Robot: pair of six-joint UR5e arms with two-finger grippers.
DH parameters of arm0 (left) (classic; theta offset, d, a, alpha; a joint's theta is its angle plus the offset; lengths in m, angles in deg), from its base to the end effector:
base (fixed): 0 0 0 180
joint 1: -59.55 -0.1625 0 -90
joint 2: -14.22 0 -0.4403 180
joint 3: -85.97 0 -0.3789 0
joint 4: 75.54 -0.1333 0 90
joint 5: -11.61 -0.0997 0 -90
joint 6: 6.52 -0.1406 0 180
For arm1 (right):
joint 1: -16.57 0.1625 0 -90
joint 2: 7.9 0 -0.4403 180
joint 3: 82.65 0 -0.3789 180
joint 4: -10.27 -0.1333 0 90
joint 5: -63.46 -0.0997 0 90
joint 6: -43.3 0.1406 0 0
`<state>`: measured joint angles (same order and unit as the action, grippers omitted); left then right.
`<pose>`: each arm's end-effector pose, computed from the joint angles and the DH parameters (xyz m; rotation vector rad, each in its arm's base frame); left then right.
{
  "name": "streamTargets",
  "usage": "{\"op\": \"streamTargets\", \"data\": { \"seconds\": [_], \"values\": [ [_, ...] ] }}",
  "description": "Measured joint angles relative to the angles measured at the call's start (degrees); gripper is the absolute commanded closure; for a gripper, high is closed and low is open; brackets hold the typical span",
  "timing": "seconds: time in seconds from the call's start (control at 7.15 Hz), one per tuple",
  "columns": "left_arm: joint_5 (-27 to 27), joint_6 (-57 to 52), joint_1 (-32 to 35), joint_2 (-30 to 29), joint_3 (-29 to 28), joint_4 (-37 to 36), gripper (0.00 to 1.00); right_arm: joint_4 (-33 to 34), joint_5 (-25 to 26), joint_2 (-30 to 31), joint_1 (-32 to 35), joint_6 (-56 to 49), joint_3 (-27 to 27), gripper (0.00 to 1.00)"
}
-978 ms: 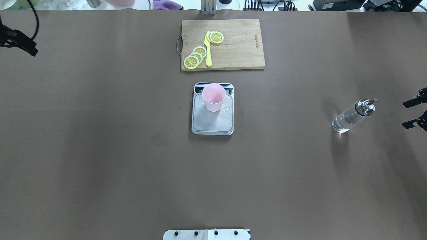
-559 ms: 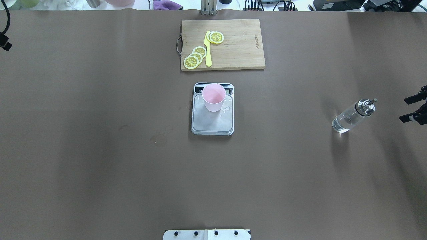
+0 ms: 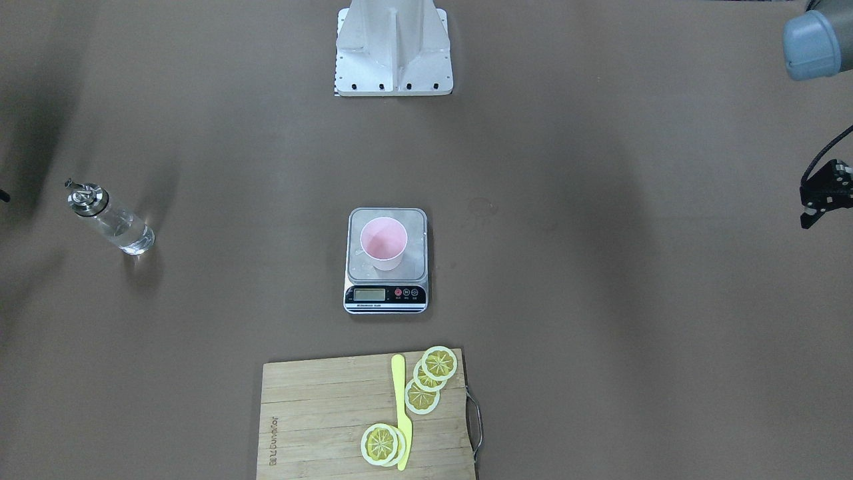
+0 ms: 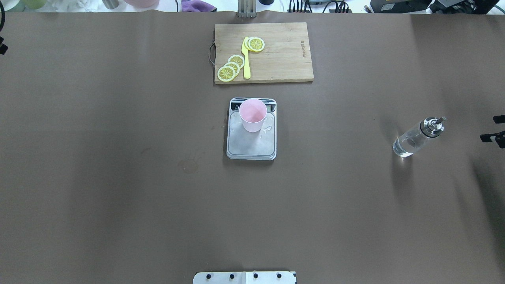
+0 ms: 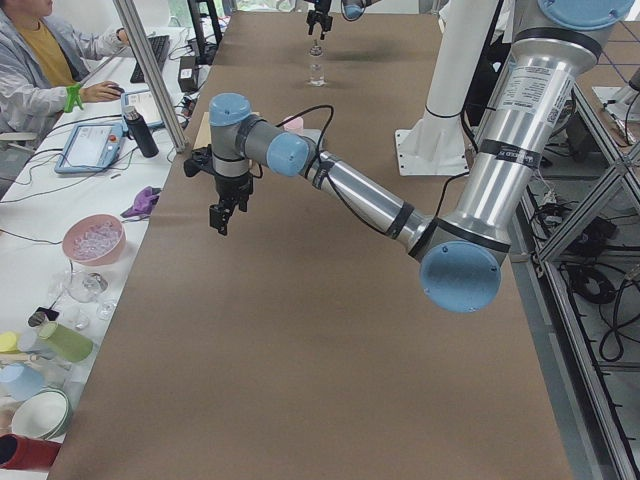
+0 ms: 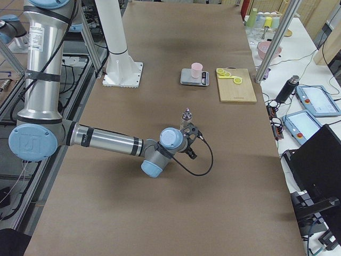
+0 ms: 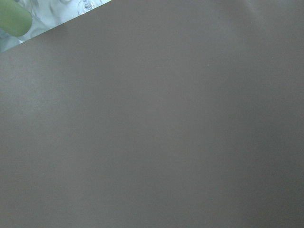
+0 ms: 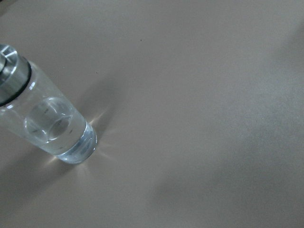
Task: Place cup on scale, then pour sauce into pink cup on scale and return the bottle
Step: 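Reach the right gripper to the glass dispenser bottle and grasp it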
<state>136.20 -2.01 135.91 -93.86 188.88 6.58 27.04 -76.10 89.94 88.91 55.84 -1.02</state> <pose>0.0892 -0.5943 0.4533 0.2929 0.6513 0.2743 -0.1068 -0.4220 0.6705 0.6947 -1.0093 -0.5074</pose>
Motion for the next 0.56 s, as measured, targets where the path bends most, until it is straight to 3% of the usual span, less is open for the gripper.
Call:
{"op": "streamTargets", "data": {
  "seconds": [0.28, 0.56],
  "values": [
    [0.1, -2.5, 1.3, 0.3, -1.4, 0.1, 0.03, -8.3, 0.4, -0.3, -3.6, 6.3, -1.4, 0.12],
    [0.1, -4.4, 2.1, 0.1, -2.5, 0.0, 0.03, -12.0, 1.9, -0.8, -7.4, 9.0, -1.3, 0.12]
  ]
}}
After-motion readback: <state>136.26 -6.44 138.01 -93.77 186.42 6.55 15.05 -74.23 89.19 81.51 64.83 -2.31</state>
